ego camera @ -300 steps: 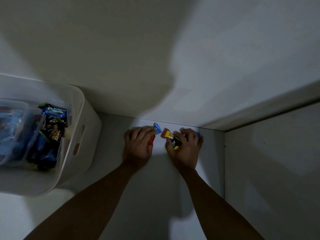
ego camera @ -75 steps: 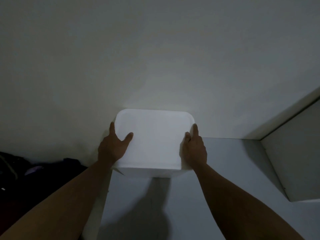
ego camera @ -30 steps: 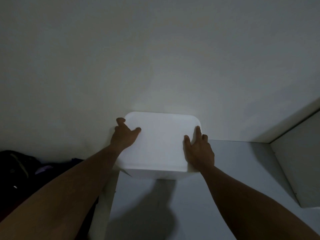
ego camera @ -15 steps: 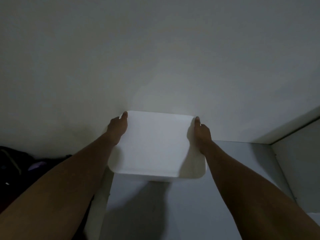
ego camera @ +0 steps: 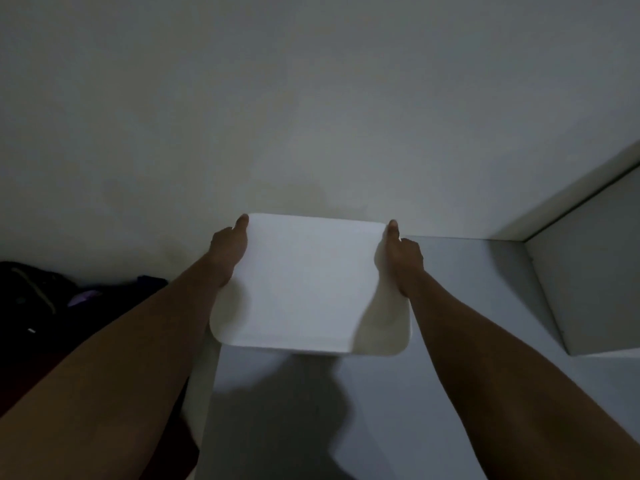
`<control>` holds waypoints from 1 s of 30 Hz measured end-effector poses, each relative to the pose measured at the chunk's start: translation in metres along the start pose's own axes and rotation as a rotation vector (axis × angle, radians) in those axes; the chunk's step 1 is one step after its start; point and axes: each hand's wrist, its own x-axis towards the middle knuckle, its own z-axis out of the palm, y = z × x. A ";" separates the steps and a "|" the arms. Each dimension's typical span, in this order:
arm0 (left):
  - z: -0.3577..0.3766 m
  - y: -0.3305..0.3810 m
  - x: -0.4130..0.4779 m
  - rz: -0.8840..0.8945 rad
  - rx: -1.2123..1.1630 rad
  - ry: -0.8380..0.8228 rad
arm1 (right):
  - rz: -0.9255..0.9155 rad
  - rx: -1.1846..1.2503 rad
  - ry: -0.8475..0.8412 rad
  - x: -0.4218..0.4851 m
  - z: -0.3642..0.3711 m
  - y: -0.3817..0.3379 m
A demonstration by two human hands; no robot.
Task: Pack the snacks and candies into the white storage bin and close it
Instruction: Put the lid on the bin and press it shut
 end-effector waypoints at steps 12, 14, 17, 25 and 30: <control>0.002 -0.002 -0.004 -0.012 0.053 0.058 | -0.044 -0.029 -0.008 0.001 -0.004 0.006; 0.002 -0.003 -0.001 0.006 0.089 0.063 | -0.075 -0.070 0.018 0.005 -0.003 0.008; 0.001 -0.010 0.002 0.034 0.117 0.054 | -0.117 -0.108 0.056 0.004 -0.001 0.015; 0.002 -0.020 -0.007 -0.006 0.070 0.138 | -0.183 -0.155 0.200 -0.021 -0.001 0.014; 0.006 -0.019 -0.019 0.156 0.422 0.271 | -0.614 -0.587 0.258 -0.048 0.010 0.011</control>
